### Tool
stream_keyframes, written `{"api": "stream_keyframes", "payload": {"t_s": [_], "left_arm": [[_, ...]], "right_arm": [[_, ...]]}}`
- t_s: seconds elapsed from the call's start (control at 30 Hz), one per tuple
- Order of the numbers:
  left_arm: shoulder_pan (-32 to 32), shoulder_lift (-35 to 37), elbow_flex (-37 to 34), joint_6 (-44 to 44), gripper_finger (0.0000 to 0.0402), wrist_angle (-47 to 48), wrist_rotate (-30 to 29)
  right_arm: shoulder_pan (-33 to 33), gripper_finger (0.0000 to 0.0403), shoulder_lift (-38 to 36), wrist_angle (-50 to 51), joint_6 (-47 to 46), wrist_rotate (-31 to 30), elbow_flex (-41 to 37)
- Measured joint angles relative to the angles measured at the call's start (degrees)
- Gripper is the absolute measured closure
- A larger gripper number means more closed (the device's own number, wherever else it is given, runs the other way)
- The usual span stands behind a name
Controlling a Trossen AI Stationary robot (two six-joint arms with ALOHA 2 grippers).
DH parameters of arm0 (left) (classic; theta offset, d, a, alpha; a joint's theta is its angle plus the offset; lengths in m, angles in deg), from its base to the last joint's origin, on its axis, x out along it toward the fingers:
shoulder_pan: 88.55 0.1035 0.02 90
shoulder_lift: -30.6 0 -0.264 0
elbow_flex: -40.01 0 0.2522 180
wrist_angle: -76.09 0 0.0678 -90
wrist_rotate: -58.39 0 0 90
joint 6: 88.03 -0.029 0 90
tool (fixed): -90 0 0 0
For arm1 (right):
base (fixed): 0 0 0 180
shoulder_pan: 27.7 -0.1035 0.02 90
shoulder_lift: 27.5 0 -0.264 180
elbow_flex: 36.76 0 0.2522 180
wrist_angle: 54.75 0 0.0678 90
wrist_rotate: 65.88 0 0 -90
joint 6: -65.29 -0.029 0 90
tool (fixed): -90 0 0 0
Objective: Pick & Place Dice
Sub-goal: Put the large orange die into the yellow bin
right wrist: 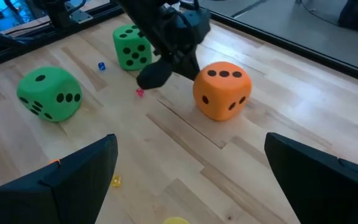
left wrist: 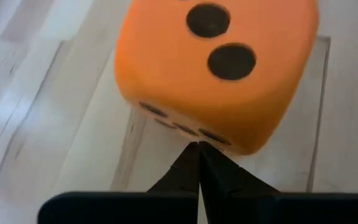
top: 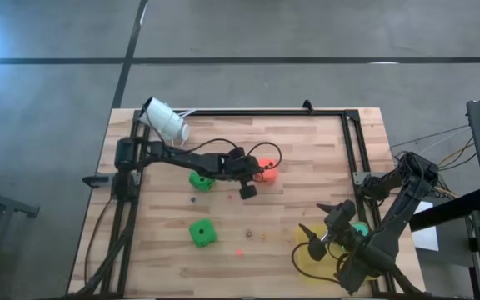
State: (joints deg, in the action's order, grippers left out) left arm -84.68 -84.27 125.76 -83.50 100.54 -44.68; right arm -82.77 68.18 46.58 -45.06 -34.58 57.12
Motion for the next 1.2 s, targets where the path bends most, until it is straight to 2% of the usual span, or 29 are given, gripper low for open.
{"api": "stream_keyframes", "payload": {"t_s": [0.2,0.33,0.6,0.9,1.07,1.2], "left_arm": [[-0.7,-2.8,4.0,-2.9,0.0396,-0.2,0.4],[-1.0,-1.9,4.2,-3.3,0.0396,0.0,0.2],[-4.4,9.5,0.7,-3.1,0.0396,5.1,-7.3],[-11.5,28.4,-12.9,2.3,0.0396,3.8,-12.2],[-16.2,40.1,-24.5,6.2,0.0396,-3.5,-17.1],[-19.4,48.6,-33.4,7.8,0.0396,-10.4,-18.1]], "right_arm": [[0.0,0.0003,0.0,0.0,0.0,0.0,0.0],[0.0,0.0003,0.0,0.0,0.0,0.0,0.0],[0.0,0.0003,0.0,0.1,2.8,0.1,-0.1],[0.0,0.0003,0.0,-0.1,5.2,0.2,0.0],[0.0,0.0003,0.0,-0.1,5.1,0.2,0.0],[0.0,0.0003,0.0,-0.1,5.1,0.1,0.0]]}}
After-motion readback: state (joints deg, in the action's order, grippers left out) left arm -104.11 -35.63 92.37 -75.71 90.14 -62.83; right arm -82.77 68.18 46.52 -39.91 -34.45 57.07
